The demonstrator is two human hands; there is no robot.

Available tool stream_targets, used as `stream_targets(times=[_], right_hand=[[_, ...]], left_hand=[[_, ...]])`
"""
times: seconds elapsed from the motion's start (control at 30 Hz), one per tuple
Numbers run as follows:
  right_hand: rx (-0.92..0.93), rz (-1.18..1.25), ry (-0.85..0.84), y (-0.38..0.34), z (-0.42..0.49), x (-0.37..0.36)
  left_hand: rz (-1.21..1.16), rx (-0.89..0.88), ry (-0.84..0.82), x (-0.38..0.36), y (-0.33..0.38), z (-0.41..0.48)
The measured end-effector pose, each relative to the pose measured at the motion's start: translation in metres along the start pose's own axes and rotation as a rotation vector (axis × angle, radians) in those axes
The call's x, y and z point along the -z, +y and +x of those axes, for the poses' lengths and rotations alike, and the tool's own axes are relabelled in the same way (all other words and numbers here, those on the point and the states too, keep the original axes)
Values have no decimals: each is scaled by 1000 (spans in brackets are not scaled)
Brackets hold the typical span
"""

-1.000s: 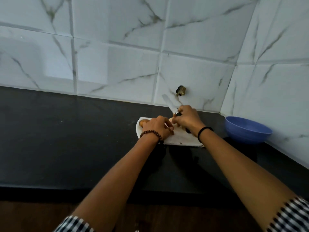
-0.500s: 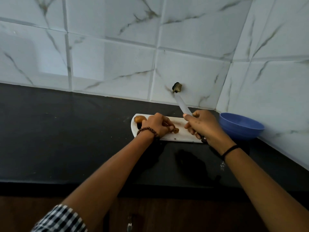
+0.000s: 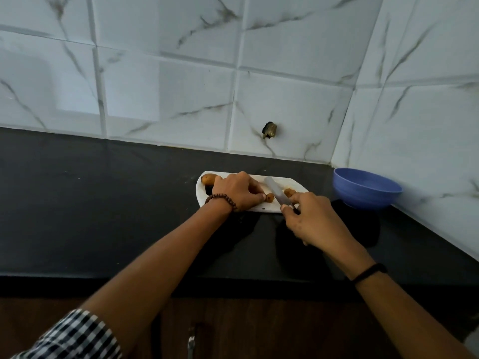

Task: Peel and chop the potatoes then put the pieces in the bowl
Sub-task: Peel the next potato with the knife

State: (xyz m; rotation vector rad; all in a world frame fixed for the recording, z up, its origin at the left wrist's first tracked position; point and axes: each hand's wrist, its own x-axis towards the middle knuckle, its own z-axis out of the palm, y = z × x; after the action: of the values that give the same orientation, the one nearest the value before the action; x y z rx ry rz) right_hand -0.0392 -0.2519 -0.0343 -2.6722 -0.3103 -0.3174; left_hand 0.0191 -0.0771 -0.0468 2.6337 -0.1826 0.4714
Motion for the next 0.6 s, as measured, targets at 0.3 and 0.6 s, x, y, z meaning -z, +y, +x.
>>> stream_targets(times=[0.3, 0.6], right_hand=[[51, -49, 18, -9, -6, 2], [43, -161, 14, -12, 2, 0]], left_hand=[[46, -52, 51, -3, 3, -1], [14, -37, 55, -4, 4, 1]])
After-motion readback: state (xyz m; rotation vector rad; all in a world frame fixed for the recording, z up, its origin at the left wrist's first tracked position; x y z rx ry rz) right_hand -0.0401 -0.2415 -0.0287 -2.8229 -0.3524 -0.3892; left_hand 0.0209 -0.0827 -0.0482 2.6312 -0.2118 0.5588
